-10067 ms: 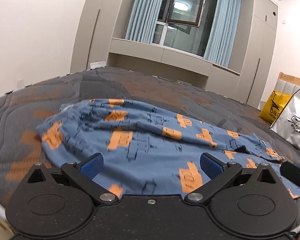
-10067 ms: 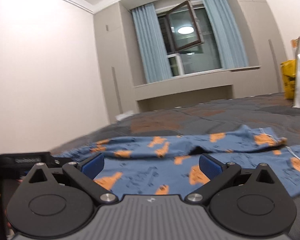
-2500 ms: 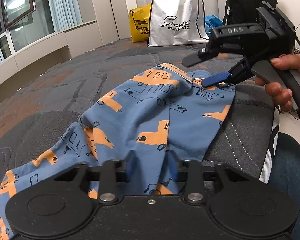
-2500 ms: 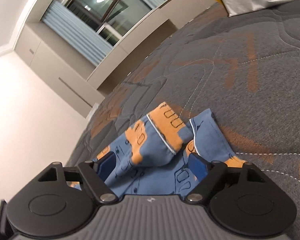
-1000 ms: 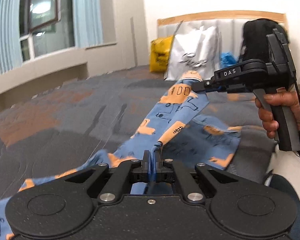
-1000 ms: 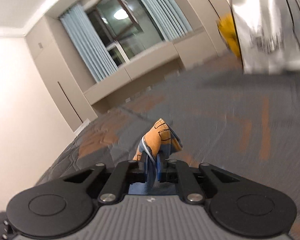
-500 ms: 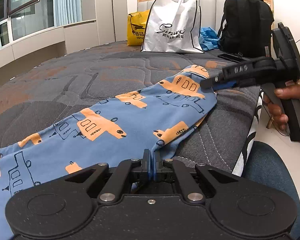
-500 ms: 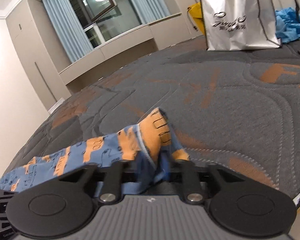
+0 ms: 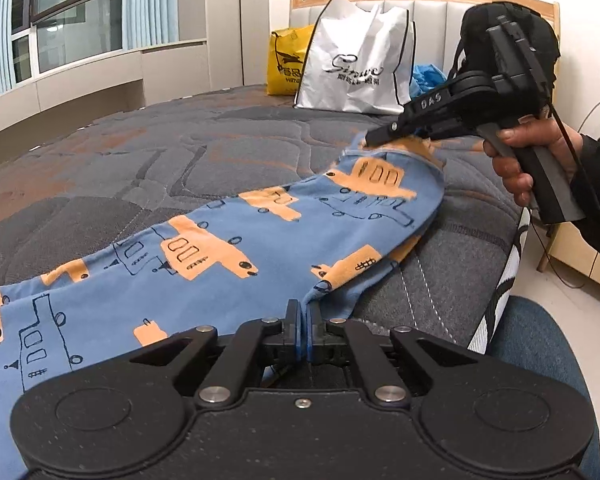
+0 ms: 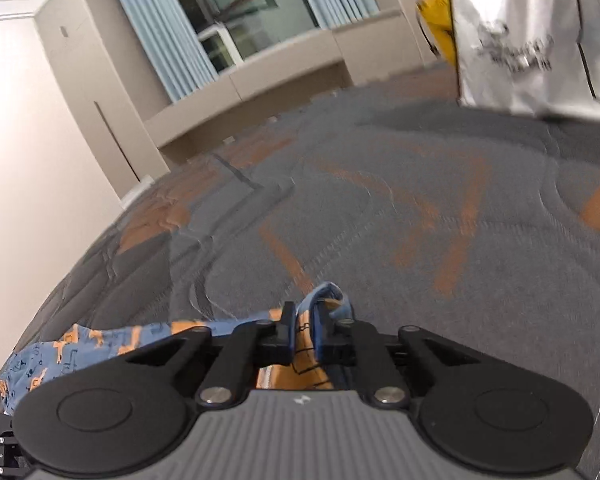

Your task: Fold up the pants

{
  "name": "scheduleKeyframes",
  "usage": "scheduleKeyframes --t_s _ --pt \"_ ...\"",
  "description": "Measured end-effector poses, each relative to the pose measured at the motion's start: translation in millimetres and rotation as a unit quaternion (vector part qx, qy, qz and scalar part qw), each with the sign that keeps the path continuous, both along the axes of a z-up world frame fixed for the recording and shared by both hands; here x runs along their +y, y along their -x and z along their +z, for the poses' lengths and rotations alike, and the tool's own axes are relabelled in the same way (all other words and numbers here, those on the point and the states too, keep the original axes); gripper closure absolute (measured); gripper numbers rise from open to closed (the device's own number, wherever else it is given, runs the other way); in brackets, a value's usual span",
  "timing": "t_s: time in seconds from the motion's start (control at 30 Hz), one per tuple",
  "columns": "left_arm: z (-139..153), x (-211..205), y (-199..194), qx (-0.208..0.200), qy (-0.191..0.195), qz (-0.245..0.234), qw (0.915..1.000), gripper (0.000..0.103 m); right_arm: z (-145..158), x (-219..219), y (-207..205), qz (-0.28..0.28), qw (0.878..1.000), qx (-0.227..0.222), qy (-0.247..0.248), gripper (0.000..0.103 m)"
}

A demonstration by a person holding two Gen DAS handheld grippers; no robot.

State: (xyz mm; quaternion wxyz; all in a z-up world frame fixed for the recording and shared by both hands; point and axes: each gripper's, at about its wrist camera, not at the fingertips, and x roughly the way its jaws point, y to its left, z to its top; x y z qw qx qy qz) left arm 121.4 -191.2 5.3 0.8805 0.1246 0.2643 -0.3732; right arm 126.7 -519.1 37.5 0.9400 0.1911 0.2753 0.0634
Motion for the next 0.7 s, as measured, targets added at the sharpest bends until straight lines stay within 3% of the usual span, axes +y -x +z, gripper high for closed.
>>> scheduleKeyframes --t_s 0.1,0.17,0.27,0.37,0.43,0.47,0.5,0.57,0.63,0.67,0.7 --pt "0.7 -1.9 0.7 -0.006 0.002 0.001 1.0000 0.101 16.8 9.1 8.2 -0.003 0.998 -0.046 0.036 0.095" --pt "-2.5 -4.8 -1.3 -0.003 -0.005 0.002 1.0000 0.101 23.4 15.0 6.7 -0.004 0.997 -0.052 0.063 0.094" --pt "-6.0 -5.4 0.0 -0.003 -0.006 0.003 1.0000 0.100 15.0 18.9 -6.1 -0.001 0.996 -0.025 0.082 0.094" --pt "-3.1 -3.0 1.4 0.002 0.003 -0.005 1.0000 0.090 -2.9 19.9 -10.4 -0.009 0.994 0.010 0.106 0.090" --pt "-1.9 0.0 2.4 0.006 0.014 -0.011 0.9998 0.072 -8.3 18.7 -7.5 -0.024 0.993 0.018 0.115 0.069" --pt "-0.8 1.9 3.2 0.009 0.021 -0.009 0.9997 0.053 -8.6 19.3 -4.8 -0.034 0.992 0.017 0.119 0.042" --pt "0.4 4.4 3.5 0.009 0.028 -0.003 0.9996 0.037 -8.6 20.7 -0.3 -0.041 0.991 0.011 0.125 0.028" --pt "4.8 12.5 5.7 0.002 0.050 0.015 0.9986 0.030 -4.0 27.3 10.4 -0.048 0.987 -0.008 0.151 0.025" --pt "8.7 22.7 4.0 0.003 0.069 0.032 0.9971 0.022 -2.7 38.4 21.8 -0.053 0.981 -0.019 0.185 0.008" --pt "10.5 28.9 2.8 0.003 0.076 0.048 0.9959 0.013 -3.5 42.4 25.9 -0.055 0.978 -0.025 0.199 0.000" --pt "11.2 35.5 0.6 0.000 0.080 0.072 0.9942 0.006 -6.6 47.4 30.8 -0.062 0.974 -0.031 0.214 0.000"
